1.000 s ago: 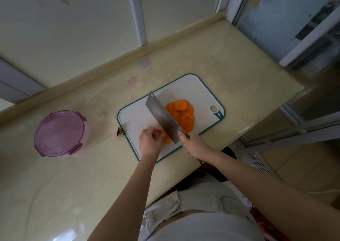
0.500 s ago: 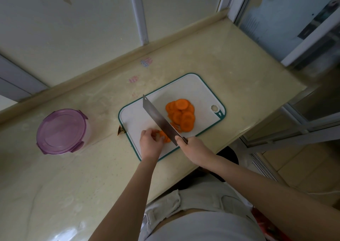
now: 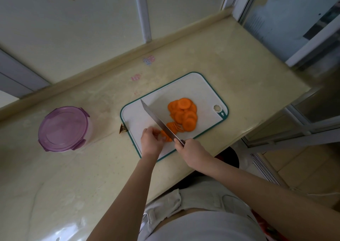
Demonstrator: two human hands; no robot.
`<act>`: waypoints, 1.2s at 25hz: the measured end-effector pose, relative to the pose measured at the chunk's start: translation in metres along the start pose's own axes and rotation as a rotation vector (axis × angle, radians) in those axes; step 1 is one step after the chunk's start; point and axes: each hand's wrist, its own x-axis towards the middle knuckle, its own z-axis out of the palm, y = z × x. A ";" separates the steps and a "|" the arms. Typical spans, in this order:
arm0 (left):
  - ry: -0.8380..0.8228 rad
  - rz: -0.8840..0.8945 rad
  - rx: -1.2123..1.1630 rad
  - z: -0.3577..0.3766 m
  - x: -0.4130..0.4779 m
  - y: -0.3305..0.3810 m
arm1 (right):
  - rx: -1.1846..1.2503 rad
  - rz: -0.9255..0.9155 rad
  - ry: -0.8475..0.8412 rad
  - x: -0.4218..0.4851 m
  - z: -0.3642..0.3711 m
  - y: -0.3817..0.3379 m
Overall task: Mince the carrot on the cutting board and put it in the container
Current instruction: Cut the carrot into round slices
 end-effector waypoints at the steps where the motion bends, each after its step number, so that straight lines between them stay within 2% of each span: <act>1: 0.000 -0.002 0.009 0.000 0.001 0.001 | -0.007 -0.004 -0.001 0.001 0.001 0.000; 8: -0.004 0.016 0.043 0.000 0.001 -0.001 | -0.034 -0.018 0.024 0.005 0.011 0.007; 14: 0.014 0.093 0.076 0.001 -0.003 -0.006 | 0.242 0.008 -0.119 0.013 -0.020 0.015; 20: 0.105 0.198 0.060 0.005 -0.018 -0.011 | 0.200 -0.068 -0.020 0.005 -0.017 0.009; 24: 0.138 0.147 0.022 0.006 -0.019 -0.011 | 0.159 -0.086 -0.008 -0.002 -0.014 0.007; 30: 0.096 0.095 0.033 0.004 -0.011 -0.009 | 0.095 -0.036 0.008 -0.001 0.000 0.008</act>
